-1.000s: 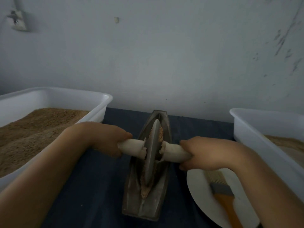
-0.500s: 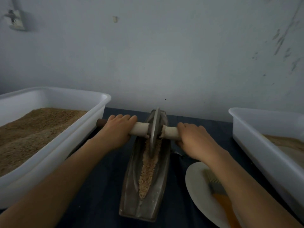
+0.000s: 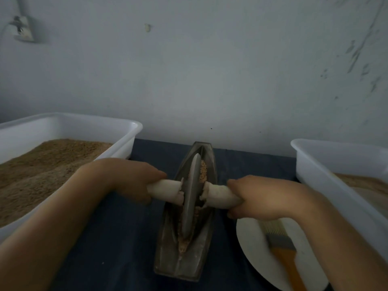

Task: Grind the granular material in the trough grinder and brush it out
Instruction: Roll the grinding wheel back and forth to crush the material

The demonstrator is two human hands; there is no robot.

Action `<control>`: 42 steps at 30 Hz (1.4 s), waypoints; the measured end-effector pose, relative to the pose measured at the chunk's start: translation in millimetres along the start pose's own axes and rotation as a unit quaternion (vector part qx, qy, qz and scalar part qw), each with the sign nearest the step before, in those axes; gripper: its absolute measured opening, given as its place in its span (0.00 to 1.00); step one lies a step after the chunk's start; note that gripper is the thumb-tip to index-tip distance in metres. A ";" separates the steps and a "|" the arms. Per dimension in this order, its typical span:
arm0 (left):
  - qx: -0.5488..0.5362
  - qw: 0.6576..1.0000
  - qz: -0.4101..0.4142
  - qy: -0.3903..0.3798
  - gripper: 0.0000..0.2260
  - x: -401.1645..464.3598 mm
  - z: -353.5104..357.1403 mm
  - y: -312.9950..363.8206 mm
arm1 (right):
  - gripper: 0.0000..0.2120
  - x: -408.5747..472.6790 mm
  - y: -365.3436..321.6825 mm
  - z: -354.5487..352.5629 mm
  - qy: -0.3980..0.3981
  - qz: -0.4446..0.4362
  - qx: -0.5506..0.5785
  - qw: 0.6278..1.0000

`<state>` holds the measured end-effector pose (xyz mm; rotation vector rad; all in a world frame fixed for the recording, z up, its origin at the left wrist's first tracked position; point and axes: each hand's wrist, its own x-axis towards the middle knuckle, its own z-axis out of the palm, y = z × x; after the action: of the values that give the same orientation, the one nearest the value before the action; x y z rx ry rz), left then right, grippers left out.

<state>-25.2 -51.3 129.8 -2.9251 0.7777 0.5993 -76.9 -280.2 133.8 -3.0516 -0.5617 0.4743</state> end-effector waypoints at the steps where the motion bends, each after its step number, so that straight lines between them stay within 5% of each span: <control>1: -0.004 1.000 -0.002 0.001 0.15 1.4 0.5 -0.8 | 0.11 2.8 0.7 0.5 0.003 0.005 -0.003 1.000; 7: 0.015 0.993 -0.022 0.119 0.16 27.5 8.8 -3.8 | 0.10 30.1 15.4 11.1 0.094 0.048 -0.018 0.994; 11: 0.074 0.959 -0.045 0.270 0.15 52.8 21.0 -11.6 | 0.11 48.8 28.3 22.6 0.222 0.061 -0.064 0.971; 16: 0.076 0.925 -0.047 0.369 0.14 62.2 32.8 -14.0 | 0.11 60.6 31.0 32.4 0.327 0.071 -0.142 0.932; 19: 0.076 0.937 -0.045 0.337 0.14 58.6 28.5 -13.2 | 0.11 56.8 31.2 30.8 0.299 0.064 -0.132 0.943; 25: 0.013 0.993 -0.023 0.117 0.15 29.8 7.9 -5.2 | 0.12 32.0 17.7 12.7 0.117 0.045 -0.043 0.991; 30: -0.001 1.000 0.017 0.008 0.14 4.5 -1.0 -1.9 | 0.13 6.2 3.4 -0.5 0.005 0.015 0.001 1.000; 36: -0.014 1.000 0.016 -0.010 0.14 3.0 -0.9 -3.2 | 0.12 4.5 2.1 -1.7 -0.009 0.012 0.011 1.000; 42: 0.020 0.988 -0.041 0.145 0.17 31.5 8.8 -2.8 | 0.09 35.9 19.6 9.4 0.119 0.047 -0.014 0.992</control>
<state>-1.8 -62.2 109.6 -3.0262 0.6774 0.1503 -40.9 -286.5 113.1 -3.1083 -0.4196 0.0988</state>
